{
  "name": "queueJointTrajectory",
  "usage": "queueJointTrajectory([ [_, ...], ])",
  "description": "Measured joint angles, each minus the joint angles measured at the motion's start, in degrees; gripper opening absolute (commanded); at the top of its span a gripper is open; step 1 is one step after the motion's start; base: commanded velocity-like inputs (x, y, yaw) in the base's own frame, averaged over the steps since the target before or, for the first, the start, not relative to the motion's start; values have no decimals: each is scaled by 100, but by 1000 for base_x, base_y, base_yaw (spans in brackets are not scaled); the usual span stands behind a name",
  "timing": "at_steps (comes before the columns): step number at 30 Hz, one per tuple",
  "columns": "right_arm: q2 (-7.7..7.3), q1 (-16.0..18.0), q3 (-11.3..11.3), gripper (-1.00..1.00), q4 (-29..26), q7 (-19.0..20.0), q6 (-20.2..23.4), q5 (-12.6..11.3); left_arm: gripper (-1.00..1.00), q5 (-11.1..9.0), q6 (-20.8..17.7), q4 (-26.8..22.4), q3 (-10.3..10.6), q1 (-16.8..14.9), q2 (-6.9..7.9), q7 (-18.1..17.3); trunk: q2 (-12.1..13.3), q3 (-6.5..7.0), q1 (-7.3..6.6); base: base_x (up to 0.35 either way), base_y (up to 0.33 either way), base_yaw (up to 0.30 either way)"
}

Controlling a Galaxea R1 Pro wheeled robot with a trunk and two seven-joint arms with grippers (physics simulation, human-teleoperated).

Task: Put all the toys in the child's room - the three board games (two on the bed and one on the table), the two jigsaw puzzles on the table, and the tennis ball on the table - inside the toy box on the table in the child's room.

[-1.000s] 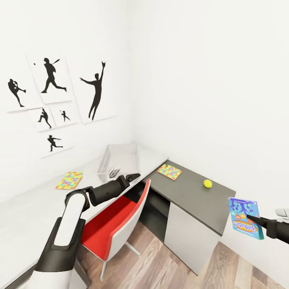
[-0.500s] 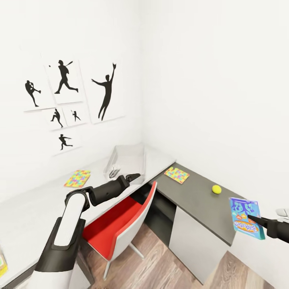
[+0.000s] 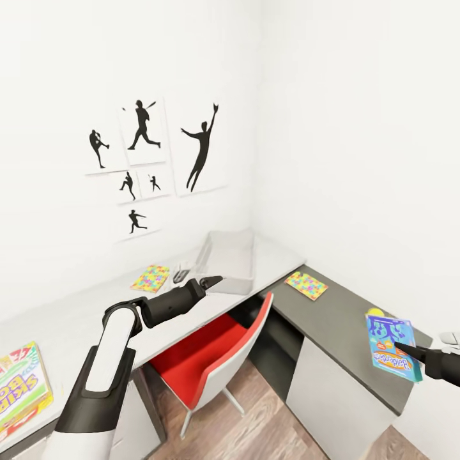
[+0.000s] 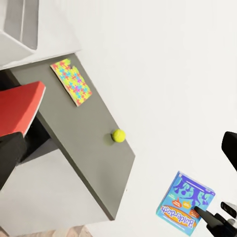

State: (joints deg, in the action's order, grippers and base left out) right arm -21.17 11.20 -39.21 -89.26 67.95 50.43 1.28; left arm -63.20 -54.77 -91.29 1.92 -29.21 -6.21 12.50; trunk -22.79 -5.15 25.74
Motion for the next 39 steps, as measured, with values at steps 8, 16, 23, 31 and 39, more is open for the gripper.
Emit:
queueJointTrajectory([
  [8,2,-1,-1,-100,0,2,3,2,100,2,12,4,2,1,4,-6,0,19,-1,50,0,217],
  [16,31,-2,-1,-100,0,1,-1,13,100,7,16,9,3,1,5,-7,0,23,-3,248,0,56],
  [23,47,-7,-2,-100,0,2,-4,18,100,2,18,11,4,0,7,-8,0,24,-3,316,0,14],
  [31,34,-4,-2,-100,0,0,0,18,100,28,30,11,15,0,7,5,0,24,-3,307,0,3],
  [39,23,-2,-2,-100,-1,-35,12,4,100,41,34,11,21,0,5,4,0,25,-1,103,0,1],
])
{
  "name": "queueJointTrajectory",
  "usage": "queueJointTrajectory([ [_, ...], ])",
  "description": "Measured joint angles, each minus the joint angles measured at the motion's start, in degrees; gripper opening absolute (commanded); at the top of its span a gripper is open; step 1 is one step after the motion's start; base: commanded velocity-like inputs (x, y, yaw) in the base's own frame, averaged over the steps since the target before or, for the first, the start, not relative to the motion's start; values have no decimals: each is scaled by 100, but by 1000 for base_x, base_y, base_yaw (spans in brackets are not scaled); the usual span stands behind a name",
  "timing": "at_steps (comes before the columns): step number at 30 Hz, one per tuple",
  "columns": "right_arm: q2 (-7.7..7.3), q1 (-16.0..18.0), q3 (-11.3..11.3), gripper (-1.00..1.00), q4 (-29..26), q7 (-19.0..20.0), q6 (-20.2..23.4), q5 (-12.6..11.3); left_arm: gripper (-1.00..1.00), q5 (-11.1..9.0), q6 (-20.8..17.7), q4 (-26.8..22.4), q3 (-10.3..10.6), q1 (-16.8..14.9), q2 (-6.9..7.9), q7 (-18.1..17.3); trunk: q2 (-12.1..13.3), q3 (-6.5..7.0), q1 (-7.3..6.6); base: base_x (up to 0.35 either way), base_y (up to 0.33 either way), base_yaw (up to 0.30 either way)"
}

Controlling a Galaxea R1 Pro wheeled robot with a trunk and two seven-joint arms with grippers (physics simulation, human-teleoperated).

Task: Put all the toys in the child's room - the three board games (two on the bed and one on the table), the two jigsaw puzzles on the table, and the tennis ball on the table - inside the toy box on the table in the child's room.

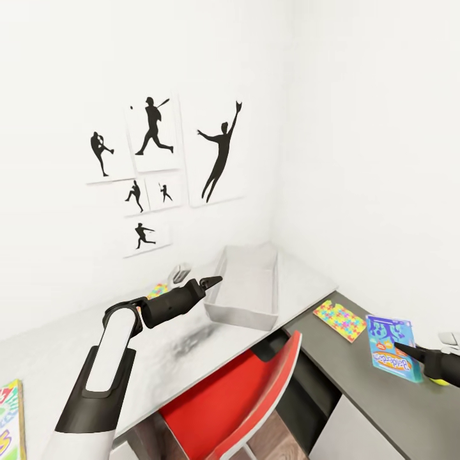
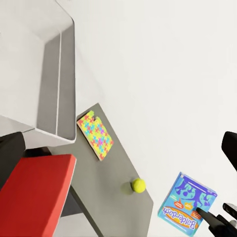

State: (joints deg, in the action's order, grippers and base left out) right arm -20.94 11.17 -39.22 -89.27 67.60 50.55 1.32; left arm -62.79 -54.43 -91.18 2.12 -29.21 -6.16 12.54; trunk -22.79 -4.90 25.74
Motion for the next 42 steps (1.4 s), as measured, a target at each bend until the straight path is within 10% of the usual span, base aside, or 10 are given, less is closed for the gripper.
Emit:
queueJointTrajectory([
  [24,-77,-7,-139,-100,-178,48,428,-57,100,38,71,132,-15,937,5,-95,0,0,1,10,0,0],
  [42,-16,-17,-262,-100,-194,55,413,-43,100,-53,-31,101,-131,133,55,-79,0,0,0,2,-2,0],
])
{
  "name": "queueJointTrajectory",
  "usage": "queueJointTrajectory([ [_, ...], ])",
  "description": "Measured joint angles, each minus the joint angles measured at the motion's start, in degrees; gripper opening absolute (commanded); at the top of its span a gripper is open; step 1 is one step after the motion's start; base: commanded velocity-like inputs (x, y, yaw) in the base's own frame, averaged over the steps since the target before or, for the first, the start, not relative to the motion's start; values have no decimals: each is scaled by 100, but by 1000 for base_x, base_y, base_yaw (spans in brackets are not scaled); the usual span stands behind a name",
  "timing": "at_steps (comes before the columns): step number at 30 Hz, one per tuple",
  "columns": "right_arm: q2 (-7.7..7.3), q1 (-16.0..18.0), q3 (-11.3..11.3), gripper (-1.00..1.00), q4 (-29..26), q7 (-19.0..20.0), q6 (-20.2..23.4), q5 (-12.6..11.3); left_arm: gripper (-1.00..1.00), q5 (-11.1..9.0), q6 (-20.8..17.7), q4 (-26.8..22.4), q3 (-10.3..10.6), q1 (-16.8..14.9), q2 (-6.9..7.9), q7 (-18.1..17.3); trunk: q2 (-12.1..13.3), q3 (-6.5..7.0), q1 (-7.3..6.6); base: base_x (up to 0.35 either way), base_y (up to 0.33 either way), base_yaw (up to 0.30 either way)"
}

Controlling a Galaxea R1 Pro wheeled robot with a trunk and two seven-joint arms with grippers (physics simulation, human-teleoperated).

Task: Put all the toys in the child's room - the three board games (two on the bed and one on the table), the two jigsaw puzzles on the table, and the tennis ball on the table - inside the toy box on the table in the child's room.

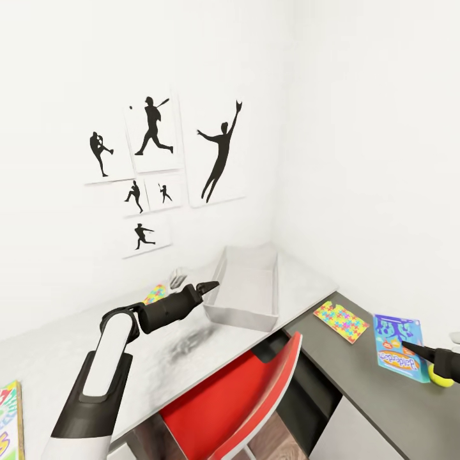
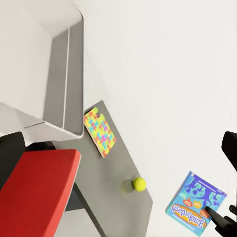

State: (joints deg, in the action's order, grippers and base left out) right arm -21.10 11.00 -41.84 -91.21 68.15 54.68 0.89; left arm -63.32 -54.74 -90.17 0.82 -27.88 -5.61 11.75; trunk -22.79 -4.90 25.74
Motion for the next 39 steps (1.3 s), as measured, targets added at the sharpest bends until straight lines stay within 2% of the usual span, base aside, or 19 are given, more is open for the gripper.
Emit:
queueJointTrajectory([
  [16,-21,-1,-17,-100,-1,0,5,7,100,4,14,-3,0,28,9,-17,0,11,0,97,-78,-21],
  [39,-48,8,-2,-100,6,0,17,15,100,3,15,-4,0,34,10,-13,0,137,0,9,-7,-92],
])
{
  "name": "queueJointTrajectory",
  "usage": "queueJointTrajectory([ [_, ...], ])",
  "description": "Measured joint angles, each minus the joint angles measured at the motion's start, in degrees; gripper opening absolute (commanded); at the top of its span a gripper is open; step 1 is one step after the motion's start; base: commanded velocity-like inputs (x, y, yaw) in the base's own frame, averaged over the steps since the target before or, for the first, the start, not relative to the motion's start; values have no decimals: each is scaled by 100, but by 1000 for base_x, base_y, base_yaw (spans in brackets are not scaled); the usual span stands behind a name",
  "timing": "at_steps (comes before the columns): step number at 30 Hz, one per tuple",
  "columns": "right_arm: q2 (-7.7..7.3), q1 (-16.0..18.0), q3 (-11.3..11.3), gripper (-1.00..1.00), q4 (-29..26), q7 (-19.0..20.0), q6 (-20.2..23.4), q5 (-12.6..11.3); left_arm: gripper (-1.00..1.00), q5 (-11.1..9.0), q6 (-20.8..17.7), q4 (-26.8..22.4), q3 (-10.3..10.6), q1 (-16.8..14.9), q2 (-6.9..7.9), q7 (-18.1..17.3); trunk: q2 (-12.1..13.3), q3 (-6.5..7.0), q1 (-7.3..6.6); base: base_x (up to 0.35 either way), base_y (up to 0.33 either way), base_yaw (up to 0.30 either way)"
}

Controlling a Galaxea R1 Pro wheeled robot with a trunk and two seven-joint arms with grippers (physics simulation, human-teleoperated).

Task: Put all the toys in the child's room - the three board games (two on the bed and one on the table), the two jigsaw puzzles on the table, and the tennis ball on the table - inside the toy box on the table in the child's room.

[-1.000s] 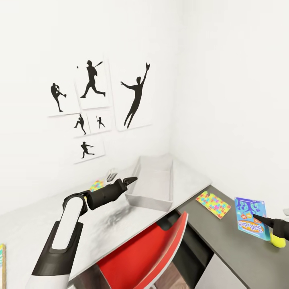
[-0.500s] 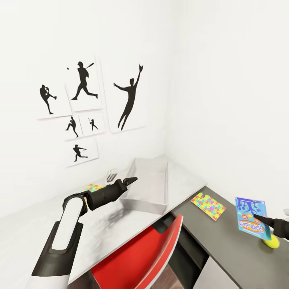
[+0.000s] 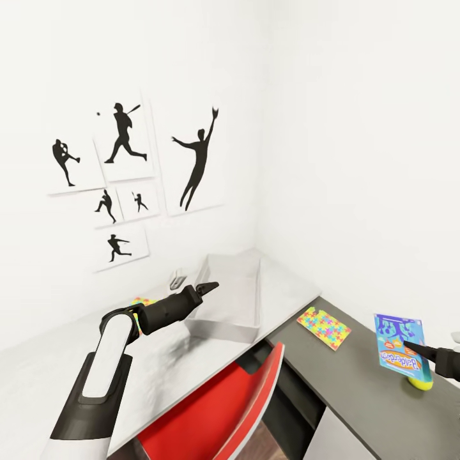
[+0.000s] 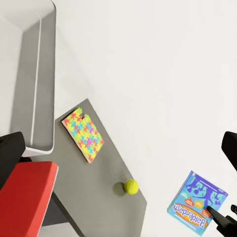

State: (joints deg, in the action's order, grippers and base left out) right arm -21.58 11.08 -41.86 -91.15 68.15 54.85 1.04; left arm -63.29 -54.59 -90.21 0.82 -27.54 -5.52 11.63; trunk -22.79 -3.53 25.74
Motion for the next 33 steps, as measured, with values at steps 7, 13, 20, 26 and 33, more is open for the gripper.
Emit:
queueJointTrajectory([
  [7,12,0,0,-100,-2,-1,0,8,100,4,0,0,-7,0,0,0,0,28,0,0,0,-7],
  [13,4,8,8,-100,-5,-30,36,21,100,6,-2,-2,-9,1,1,0,1,40,0,0,0,172],
  [20,-1,11,17,-100,-5,-43,46,27,100,5,-1,-2,-10,2,1,0,1,46,0,0,0,256],
  [26,-2,11,18,-100,-5,-46,47,31,100,5,-1,-3,-10,2,1,0,1,47,0,0,0,282],
  [33,-8,11,19,-100,-5,-56,45,35,100,2,-2,-3,-9,2,1,0,0,47,0,0,0,289],
])
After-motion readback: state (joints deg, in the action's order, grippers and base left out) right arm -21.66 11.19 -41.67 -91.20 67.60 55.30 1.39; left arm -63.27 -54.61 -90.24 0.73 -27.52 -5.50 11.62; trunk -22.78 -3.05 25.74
